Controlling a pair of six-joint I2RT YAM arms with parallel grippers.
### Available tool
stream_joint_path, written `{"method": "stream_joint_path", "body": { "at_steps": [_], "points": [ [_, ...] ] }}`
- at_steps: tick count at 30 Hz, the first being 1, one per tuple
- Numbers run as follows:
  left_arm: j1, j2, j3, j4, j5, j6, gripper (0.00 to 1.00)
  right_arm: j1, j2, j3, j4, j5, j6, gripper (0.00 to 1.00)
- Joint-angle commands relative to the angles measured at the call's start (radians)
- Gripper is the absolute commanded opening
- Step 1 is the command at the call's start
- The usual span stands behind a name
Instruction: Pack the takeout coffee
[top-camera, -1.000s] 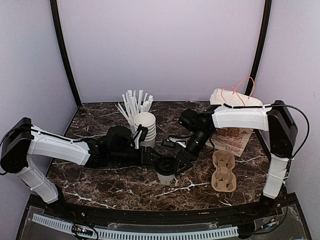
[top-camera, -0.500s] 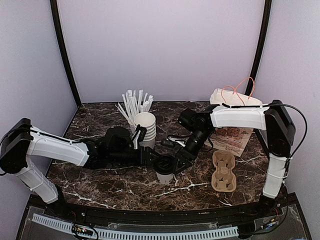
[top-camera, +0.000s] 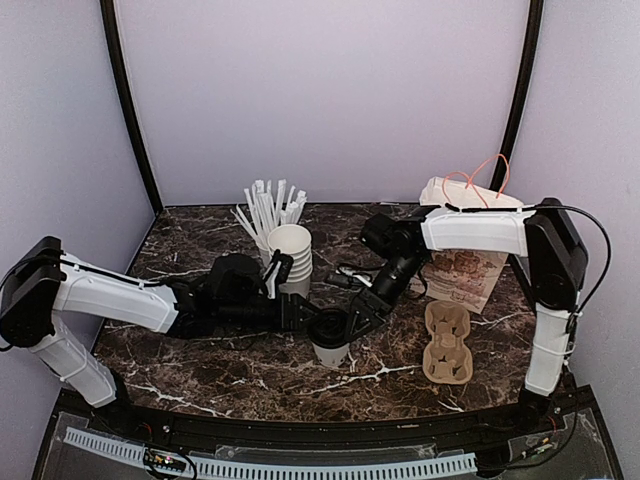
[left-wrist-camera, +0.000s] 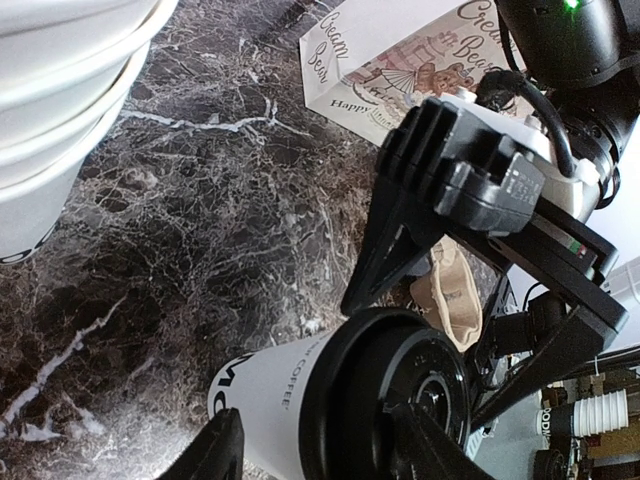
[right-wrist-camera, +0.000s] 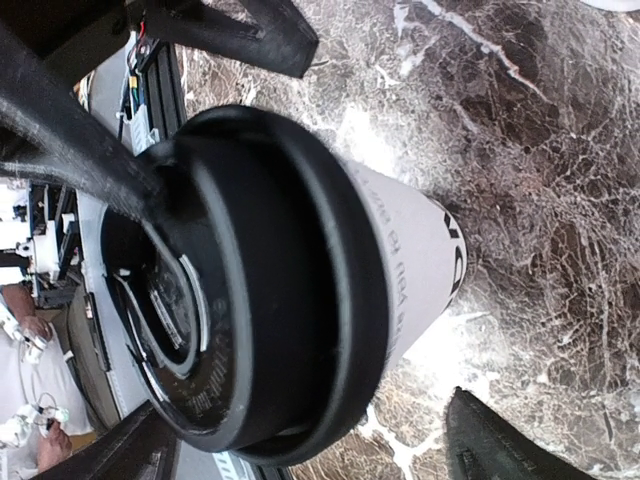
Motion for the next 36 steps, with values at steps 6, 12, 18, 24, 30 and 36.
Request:
{"method": "stream_joint_path", "body": {
  "at_steps": [6, 12, 18, 24, 30, 36],
  "points": [
    [-0.019, -0.012, -0.01, -0.081, -0.019, 0.006, 0.55, -0.007, 0.034, 0.018, 0.046, 0.027, 0.033, 0.99],
    [-0.019, -0.003, -0.013, -0.088, -0.022, 0.004, 0.54, -0.014, 0.063, -0.073, 0.141, 0.332, 0.12, 0.99],
    [-0.019, -0.002, -0.02, -0.094, -0.031, 0.002, 0.54, -0.059, 0.149, -0.104, 0.146, 0.418, 0.13, 0.99],
    [-0.019, 0.001, -0.01, -0.103, -0.038, 0.015, 0.54, -0.061, 0.111, -0.102, 0.174, 0.546, 0.138, 0.99],
    [-0.019, -0.008, 0.012, -0.121, -0.047, 0.042, 0.55, -0.053, 0.079, -0.053, 0.135, 0.464, 0.079, 0.99],
    [-0.019, -0.1, 0.038, -0.117, -0.097, 0.101, 0.58, -0.053, -0.089, 0.067, 0.075, 0.391, 0.01, 0.99]
  ]
}}
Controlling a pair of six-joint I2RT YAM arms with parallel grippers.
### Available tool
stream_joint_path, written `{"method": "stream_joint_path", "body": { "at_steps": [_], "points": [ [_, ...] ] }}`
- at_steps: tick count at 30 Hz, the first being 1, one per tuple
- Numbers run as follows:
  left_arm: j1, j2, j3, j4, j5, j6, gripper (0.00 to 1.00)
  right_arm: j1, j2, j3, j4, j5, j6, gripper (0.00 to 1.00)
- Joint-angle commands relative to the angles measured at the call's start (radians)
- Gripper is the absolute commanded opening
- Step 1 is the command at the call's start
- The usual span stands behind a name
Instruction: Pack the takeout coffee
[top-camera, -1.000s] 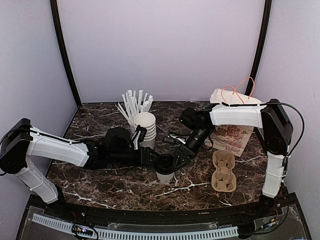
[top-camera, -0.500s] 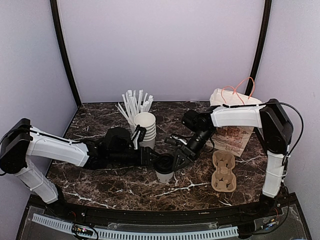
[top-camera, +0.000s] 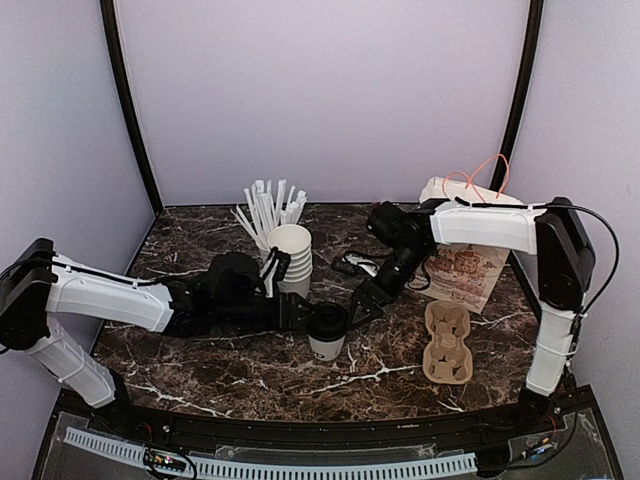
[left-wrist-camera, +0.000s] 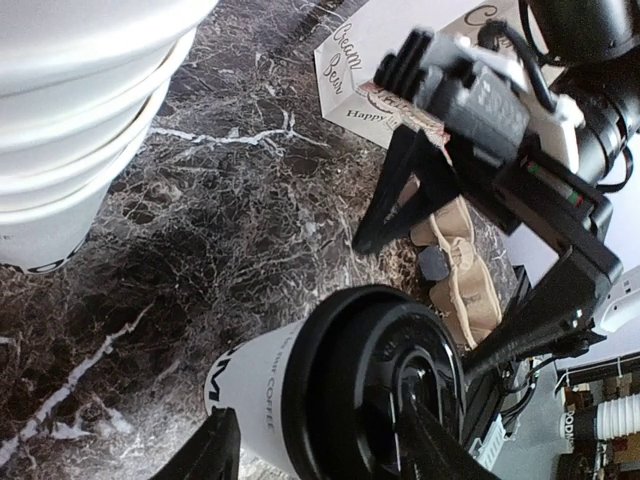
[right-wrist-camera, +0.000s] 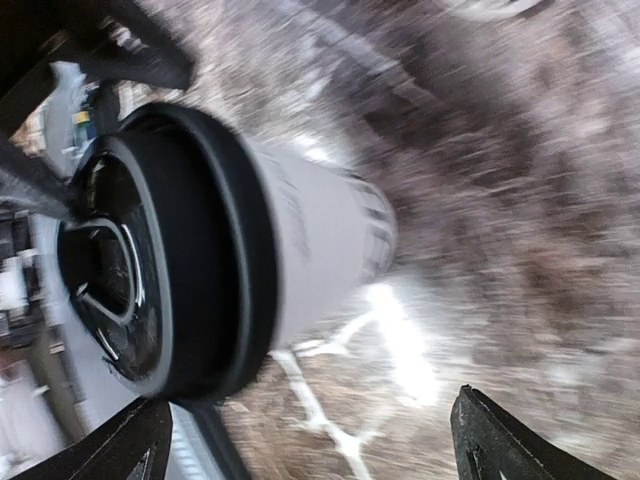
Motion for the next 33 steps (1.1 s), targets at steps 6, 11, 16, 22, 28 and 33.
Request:
{"method": "stream_joint_path", "body": {
  "at_steps": [6, 11, 16, 22, 28, 33],
  "points": [
    [-0.009, -0.115, 0.131, -0.101, -0.046, 0.121, 0.59, -0.024, -0.117, 0.157, -0.022, 0.273, -0.099, 0.99],
    [-0.009, -0.129, 0.177, -0.127, -0.05, 0.162, 0.63, -0.025, -0.15, 0.171, -0.04, 0.246, -0.128, 0.99],
    [-0.053, -0.161, 0.19, -0.214, -0.106, 0.32, 0.72, -0.027, -0.23, 0.194, -0.044, 0.272, -0.169, 0.99],
    [-0.107, -0.134, 0.279, -0.419, -0.139, 0.521, 0.82, -0.064, -0.36, 0.16, 0.013, 0.262, -0.201, 0.99],
    [-0.106, -0.037, 0.409, -0.629, -0.109, 0.6, 0.91, -0.101, -0.402, 0.118, -0.006, 0.288, -0.243, 0.99],
    [-0.104, 0.072, 0.52, -0.768, -0.155, 0.596, 0.92, -0.119, -0.441, 0.082, 0.007, 0.265, -0.241, 0.99]
  ]
}}
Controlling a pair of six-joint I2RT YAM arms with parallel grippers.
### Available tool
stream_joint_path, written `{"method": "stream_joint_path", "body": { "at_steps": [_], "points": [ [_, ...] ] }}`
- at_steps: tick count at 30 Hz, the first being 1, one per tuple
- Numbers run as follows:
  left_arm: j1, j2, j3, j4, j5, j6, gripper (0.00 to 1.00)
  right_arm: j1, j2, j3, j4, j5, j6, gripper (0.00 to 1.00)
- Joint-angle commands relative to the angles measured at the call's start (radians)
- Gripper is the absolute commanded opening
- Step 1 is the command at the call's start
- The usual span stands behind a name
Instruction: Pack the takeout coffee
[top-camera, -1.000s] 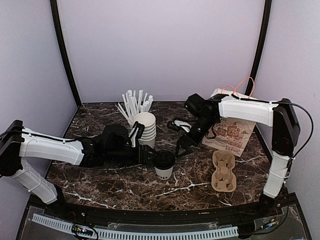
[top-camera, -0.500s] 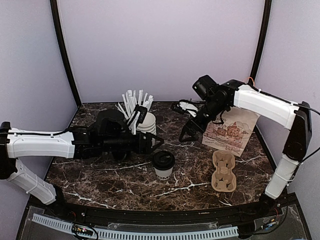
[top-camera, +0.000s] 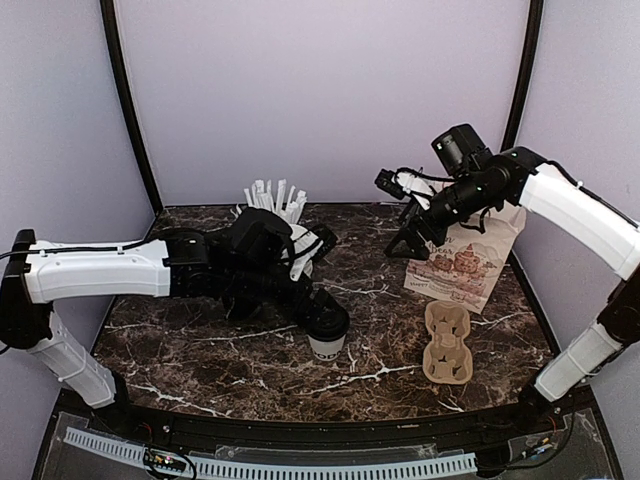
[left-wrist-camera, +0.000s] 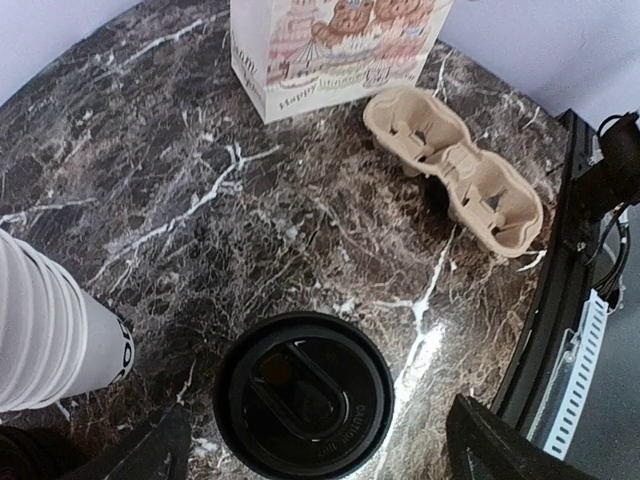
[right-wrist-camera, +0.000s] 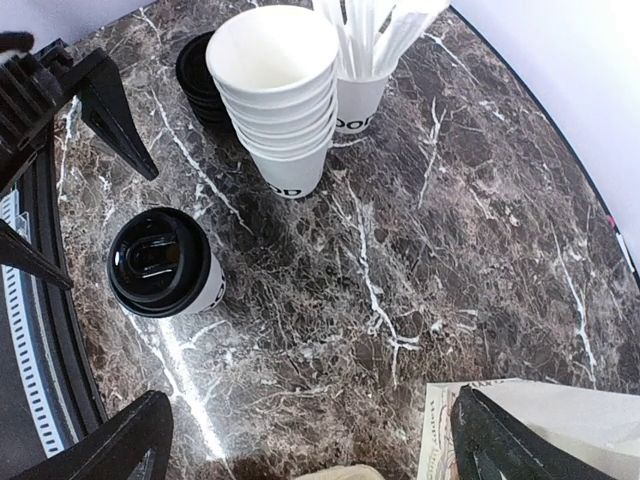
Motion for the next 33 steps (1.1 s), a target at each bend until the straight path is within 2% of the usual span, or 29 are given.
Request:
{"method": "stream_joint_path", "body": {
  "at_steps": [1, 12, 20, 27, 33],
  "points": [
    [0.007, 0.098, 0.088, -0.188, -0.038, 0.025, 0.92, -0.014, -0.037, -0.033, 0.014, -0.019, -0.018, 0.99],
    [0.008, 0.233, 0.188, -0.218, -0.021, -0.035, 0.9, -0.015, -0.058, -0.087, 0.027, -0.057, -0.032, 0.99],
    [0.008, 0.256, 0.211, -0.239, -0.015, -0.033, 0.75, -0.015, -0.053, -0.089, 0.032, -0.06, -0.034, 0.99],
    [0.008, 0.194, 0.208, -0.267, -0.039, -0.049, 0.7, -0.015, -0.045, -0.079, 0.029, -0.059, -0.034, 0.99],
    [0.025, 0.047, 0.134, -0.329, -0.11, -0.085, 0.7, -0.015, -0.032, -0.072, 0.024, -0.056, -0.034, 0.99]
  ]
}}
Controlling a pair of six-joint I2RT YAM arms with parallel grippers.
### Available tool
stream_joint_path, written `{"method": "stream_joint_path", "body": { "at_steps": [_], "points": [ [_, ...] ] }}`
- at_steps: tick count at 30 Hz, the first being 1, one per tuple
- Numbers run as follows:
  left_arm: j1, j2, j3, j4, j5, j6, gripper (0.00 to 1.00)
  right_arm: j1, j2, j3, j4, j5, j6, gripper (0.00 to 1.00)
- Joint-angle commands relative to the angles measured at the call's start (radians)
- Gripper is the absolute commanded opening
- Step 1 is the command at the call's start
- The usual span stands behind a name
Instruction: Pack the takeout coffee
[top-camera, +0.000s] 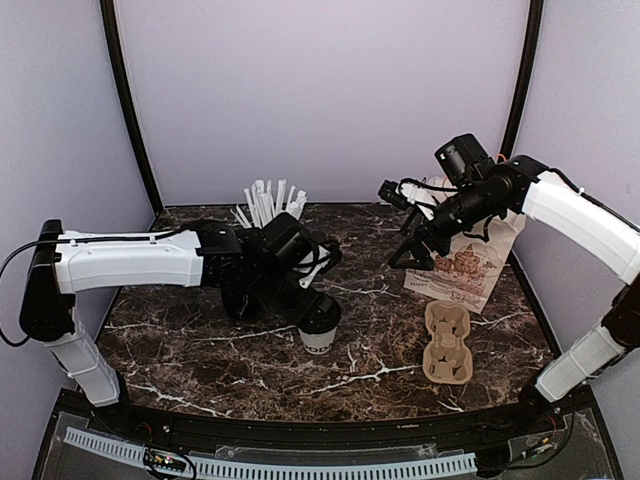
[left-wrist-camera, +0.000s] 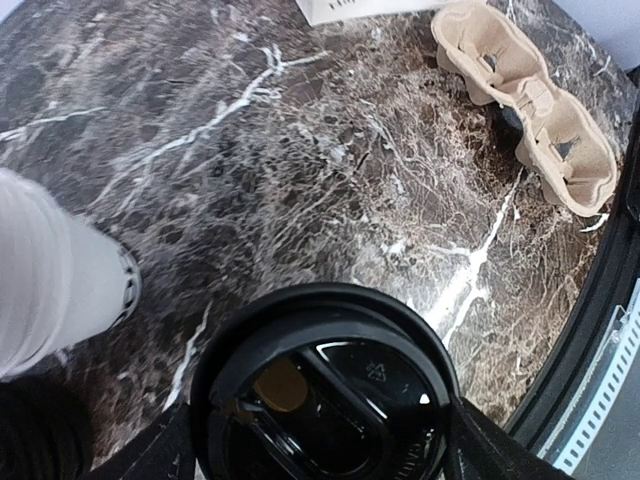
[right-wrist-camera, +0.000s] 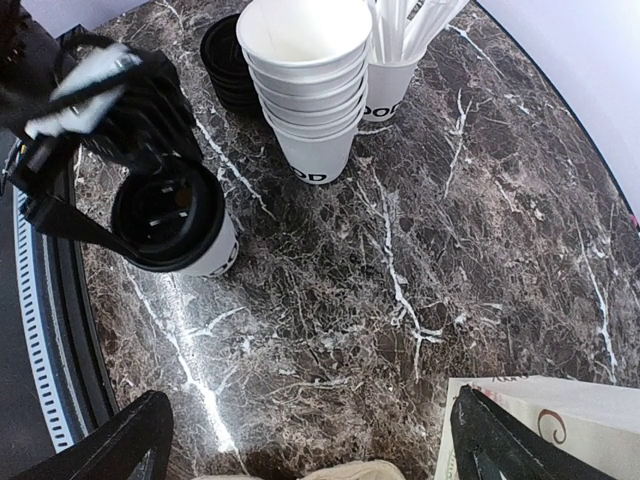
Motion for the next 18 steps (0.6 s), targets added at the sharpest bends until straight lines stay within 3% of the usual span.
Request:
{"method": "stream_joint_path", "body": {
  "at_steps": [1, 11, 18],
  "points": [
    [0.031, -0.202, -0.081, -0.077, -0.069, -0.052, 0.7, -0.002, 0.007, 0.012, 0.018, -0.01, -0.008, 0.99],
    [0.117, -0.553, -0.337, -0.21, -0.118, -0.286, 0.72, -0.002, 0.038, 0.056, -0.014, -0.063, -0.015, 0.99],
    [0.296, -0.652, -0.484, -0.287, -0.243, -0.395, 0.75, -0.002, 0.043, 0.052, -0.017, -0.107, -0.016, 0.99]
  ]
}}
